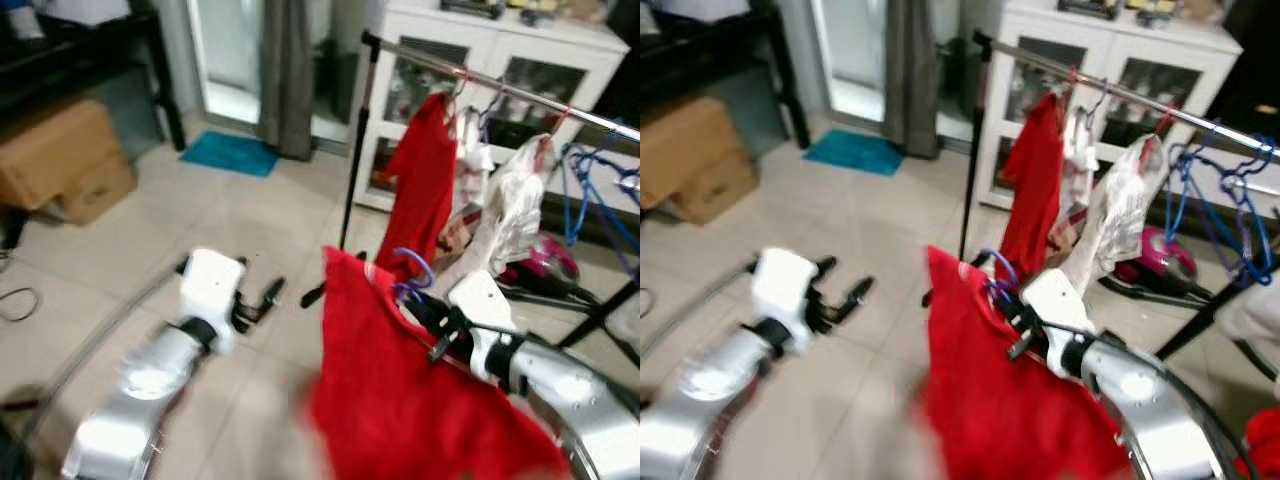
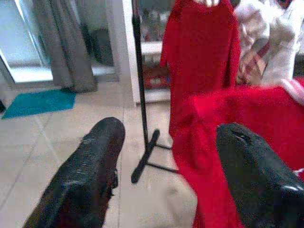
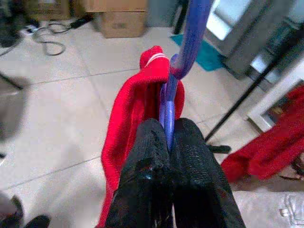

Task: Hang hanger

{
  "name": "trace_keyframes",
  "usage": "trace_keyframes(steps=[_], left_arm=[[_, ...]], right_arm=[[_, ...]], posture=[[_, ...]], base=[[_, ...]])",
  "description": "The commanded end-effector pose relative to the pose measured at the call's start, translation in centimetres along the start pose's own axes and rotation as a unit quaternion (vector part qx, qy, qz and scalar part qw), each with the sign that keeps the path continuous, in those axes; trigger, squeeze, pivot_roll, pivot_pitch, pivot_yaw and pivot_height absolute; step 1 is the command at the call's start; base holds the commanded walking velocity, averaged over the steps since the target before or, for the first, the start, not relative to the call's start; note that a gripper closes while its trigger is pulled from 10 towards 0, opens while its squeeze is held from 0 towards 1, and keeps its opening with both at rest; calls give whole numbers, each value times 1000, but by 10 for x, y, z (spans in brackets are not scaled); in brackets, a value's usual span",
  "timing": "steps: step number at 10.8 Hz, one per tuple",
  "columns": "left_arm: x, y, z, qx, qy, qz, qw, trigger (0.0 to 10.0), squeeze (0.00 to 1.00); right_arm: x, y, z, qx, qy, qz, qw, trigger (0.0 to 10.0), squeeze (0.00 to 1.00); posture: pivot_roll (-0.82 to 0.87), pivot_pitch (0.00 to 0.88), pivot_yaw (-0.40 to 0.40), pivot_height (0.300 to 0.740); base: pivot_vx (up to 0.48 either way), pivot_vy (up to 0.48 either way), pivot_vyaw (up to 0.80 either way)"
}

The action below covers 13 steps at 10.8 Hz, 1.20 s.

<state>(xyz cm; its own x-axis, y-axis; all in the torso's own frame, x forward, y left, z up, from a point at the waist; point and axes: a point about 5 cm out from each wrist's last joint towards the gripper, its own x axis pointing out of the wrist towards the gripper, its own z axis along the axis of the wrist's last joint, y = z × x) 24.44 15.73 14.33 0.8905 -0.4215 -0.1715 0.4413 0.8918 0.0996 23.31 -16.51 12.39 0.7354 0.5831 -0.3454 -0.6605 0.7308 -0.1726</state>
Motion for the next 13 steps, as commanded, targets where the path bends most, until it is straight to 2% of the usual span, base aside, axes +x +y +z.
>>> trace_keyframes(steps=[1, 4, 5, 6, 7, 8, 9, 10, 12, 13], left_arm=[[-2, 2, 14, -2, -24, -26, 999, 10000, 1000], [-11, 1, 30, 21, -32, -154, 987, 10000, 1000], [-13, 4, 42, 33, -25, -241, 970, 10000, 1000], [-8, 14, 51, 45, -23, -267, 962, 10000, 1000], [-5, 20, 57, 56, -23, -281, 958, 10000, 294], [0, 35, 59, 79, -4, -296, 952, 10000, 0], [-5, 50, 54, 113, 32, -305, 945, 10000, 0], [-18, 62, 57, 108, 37, -321, 940, 10000, 0], [-37, 71, 46, 128, 53, -339, 931, 10000, 0], [-40, 72, 36, 133, 47, -335, 932, 10000, 0]], right_arm=[[1, 1, 13, -26, -26, 17, 999, 10000, 0], [3, -1, 19, -27, -30, 52, 998, 10000, 0], [3, -5, 21, -48, -28, 77, 995, 10000, 0], [2, -8, 25, -63, -33, 97, 993, 10000, 0], [0, -8, 28, -74, -35, 115, 990, 10000, 0], [-6, -8, 32, -97, -35, 148, 984, 10000, 0], [-12, -10, 35, -109, -40, 163, 980, 10000, 0], [-21, -15, 39, -111, -52, 172, 977, 10000, 0], [-33, -21, 43, -104, -69, 187, 974, 10000, 0], [-37, -21, 45, -102, -81, 204, 970, 10000, 0]], posture=[[51, 18, -59, 740], [70, 20, -75, 740], [76, 20, -74, 740], [76, 19, -73, 740], [76, 20, -68, 740], [69, 20, -57, 740], [58, 20, -38, 740], [52, 18, -26, 740], [51, 18, -21, 740], [56, 19, -26, 740]], base=[[0, 0, 0], [0, 0, 0], [0, 0, 0], [0, 0, 0], [0, 0, 0], [0, 0, 0], [0, 0, 0], [0, 0, 0], [0, 0, 0], [0, 0, 0]])
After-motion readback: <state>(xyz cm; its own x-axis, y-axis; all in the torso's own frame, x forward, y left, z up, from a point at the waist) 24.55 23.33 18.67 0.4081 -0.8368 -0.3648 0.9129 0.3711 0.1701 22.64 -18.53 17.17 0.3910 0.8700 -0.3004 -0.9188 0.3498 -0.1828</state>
